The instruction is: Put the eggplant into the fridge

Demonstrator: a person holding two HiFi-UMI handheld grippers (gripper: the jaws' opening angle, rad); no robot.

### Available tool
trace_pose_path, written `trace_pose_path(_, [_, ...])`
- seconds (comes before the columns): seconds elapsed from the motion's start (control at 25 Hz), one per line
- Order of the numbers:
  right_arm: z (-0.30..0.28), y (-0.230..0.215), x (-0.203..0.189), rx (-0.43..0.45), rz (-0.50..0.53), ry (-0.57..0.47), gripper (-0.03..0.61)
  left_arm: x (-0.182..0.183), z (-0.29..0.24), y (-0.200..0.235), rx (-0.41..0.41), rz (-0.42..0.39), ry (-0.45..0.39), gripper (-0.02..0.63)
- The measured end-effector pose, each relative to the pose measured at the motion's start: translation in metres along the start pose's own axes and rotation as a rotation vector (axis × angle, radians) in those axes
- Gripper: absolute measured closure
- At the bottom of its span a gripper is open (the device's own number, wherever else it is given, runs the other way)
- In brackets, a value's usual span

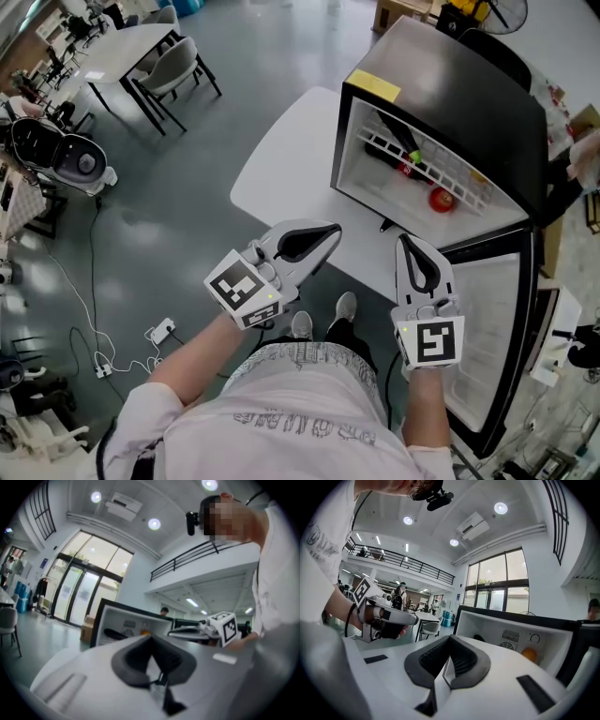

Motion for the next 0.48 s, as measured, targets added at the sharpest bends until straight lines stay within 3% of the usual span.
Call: trace_pose_path(0.48, [-0.0052,0.0009,-0.0103,0.011,-0.024,0.025,0.574,-0.0039,-0.0028,0.0045,0.008,0.014,0.006,0.606])
Point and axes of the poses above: the fingertips, and each gripper's own axes: z backward along the fingers, y to its left, x out of its top, the point moved 4 cm from there along z, backward along the fingers, and after that the axes turned 1 degree about y, right-handed, at the moved point
